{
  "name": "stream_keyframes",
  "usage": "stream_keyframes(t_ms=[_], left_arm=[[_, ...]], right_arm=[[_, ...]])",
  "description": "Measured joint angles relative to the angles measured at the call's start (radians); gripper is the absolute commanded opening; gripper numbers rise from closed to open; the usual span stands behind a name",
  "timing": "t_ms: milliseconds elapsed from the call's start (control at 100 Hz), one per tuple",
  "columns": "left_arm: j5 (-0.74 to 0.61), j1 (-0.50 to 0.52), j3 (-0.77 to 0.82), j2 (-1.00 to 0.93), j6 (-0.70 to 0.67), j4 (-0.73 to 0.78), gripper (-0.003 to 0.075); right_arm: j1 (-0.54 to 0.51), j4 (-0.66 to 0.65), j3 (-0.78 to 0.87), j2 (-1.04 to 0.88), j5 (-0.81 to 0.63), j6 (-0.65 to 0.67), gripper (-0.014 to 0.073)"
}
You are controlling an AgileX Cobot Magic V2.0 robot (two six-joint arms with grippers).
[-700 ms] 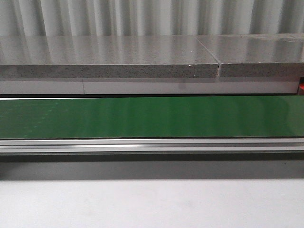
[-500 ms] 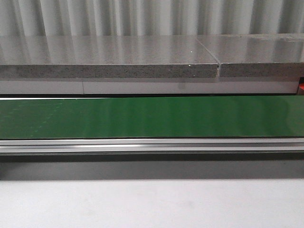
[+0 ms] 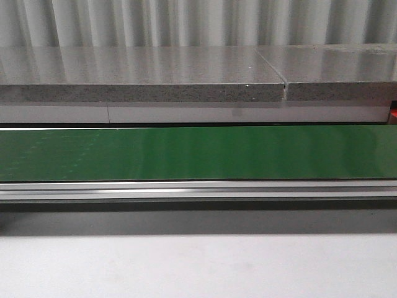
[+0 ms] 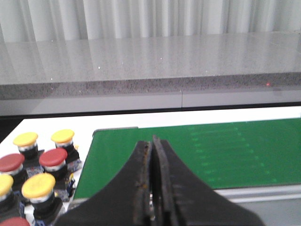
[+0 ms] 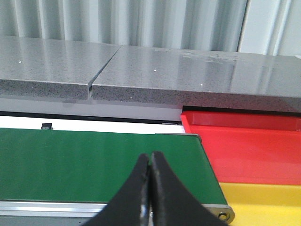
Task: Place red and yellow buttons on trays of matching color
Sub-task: 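Move the left gripper over the cluster of red and yellow buttons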
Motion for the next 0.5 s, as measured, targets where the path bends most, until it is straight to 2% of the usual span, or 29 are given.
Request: stream_keyframes(t_ms=[240, 500], left_arm=[[0.133, 0.000, -0.166, 0.026, 0.000, 0.003, -0.0020], [0.236, 0.000, -0.307, 0.199, 0.000, 0.006, -0.0005]], right_arm=[[0.000, 0.000, 0.000, 0.000, 0.000, 0.000, -0.0067], [0.000, 0.000, 0.000, 0.000, 0.000, 0.000, -0.0067]])
